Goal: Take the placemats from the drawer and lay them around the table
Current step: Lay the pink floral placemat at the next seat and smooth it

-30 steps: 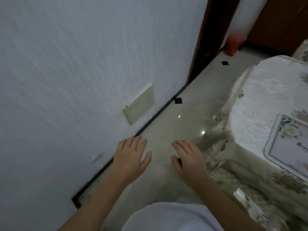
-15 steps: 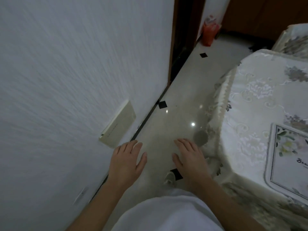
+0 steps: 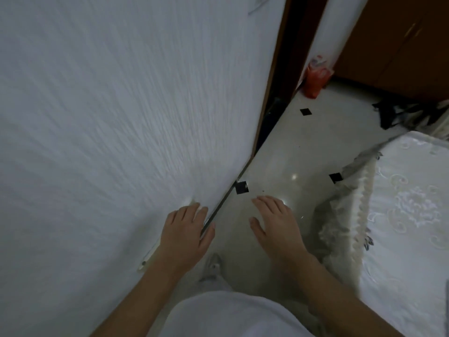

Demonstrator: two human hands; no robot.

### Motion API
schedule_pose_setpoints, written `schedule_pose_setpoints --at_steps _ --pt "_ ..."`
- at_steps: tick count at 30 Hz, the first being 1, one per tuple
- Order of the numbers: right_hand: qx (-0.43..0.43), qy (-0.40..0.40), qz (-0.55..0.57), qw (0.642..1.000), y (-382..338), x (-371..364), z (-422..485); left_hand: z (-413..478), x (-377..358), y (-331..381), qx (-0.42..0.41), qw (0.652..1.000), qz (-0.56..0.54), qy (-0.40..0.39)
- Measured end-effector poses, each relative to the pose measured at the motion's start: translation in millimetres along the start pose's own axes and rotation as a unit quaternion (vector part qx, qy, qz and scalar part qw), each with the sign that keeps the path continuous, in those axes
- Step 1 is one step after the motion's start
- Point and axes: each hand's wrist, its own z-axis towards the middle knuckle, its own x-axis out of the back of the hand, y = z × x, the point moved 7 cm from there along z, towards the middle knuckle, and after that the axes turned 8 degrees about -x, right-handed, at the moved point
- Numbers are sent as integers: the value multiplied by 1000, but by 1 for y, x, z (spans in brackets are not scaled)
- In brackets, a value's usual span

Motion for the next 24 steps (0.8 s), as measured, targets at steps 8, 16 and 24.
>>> schedule_pose_setpoints --at_steps 8,16,24 --pt "-159 39 17 986 61 15 56 165 -39 27 -126 988 -62 -56" --pt "-298 89 24 950 164 41 101 305 -90 109 -324 942 -54 -72" --pt "-268 62 15 961 259 59 223 433 -118 124 -276 959 -41 -51"
